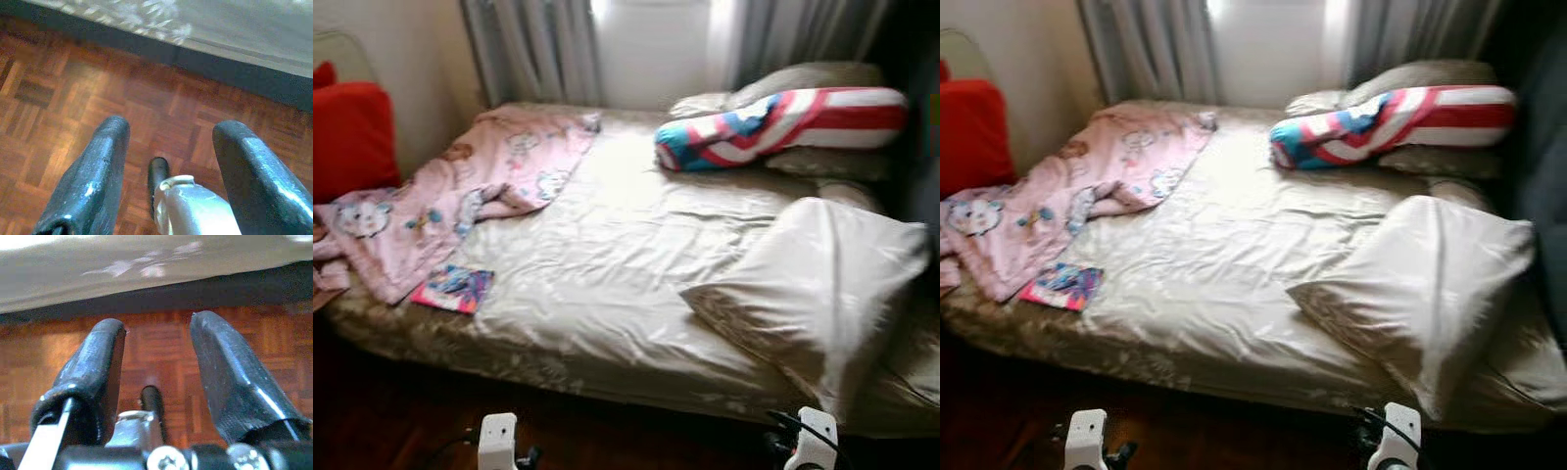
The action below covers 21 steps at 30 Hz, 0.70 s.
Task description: Clean up the room
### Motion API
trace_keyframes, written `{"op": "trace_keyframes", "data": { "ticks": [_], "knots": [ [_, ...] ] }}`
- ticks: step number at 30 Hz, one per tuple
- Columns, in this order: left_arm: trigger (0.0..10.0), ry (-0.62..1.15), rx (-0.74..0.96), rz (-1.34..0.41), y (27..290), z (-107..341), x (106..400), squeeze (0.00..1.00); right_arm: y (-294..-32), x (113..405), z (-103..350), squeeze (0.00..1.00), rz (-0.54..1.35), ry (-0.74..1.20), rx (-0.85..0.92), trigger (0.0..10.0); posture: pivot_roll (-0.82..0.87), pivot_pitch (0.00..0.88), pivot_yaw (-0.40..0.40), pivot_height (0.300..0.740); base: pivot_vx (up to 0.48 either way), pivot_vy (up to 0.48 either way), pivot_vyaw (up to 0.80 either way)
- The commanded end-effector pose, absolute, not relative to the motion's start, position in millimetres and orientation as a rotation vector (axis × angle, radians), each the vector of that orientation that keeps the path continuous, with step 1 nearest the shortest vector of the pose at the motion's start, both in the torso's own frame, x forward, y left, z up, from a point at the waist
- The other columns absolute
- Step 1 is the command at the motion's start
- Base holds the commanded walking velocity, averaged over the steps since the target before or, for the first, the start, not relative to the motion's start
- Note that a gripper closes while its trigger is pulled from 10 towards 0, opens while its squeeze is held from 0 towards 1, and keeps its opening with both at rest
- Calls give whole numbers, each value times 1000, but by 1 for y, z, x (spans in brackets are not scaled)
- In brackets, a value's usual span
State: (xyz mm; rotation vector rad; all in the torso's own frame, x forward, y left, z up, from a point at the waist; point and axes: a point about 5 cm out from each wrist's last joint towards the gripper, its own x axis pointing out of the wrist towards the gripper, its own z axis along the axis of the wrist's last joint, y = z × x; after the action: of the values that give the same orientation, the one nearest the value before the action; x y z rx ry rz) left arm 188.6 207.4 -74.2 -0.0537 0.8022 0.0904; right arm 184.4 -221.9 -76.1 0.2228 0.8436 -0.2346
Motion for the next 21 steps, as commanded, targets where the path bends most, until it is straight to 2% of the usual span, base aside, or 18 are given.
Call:
{"op": "trace_keyframes", "data": {
  "ticks": [1,15,21],
  "knots": [
    [10000,810,-48,101,212,-74,188,0,-215,182,-79,0,-223,864,235,10000,63,0,-8,740,0,0,-744],
    [10000,818,-44,98,211,-76,185,0,-215,180,-80,0,-200,878,213,10000,66,0,-13,740,0,0,-744],
    [10000,816,-38,97,212,-75,185,0,-215,180,-80,0,-188,884,202,10000,75,0,-17,740,356,0,-744]
  ]
}}
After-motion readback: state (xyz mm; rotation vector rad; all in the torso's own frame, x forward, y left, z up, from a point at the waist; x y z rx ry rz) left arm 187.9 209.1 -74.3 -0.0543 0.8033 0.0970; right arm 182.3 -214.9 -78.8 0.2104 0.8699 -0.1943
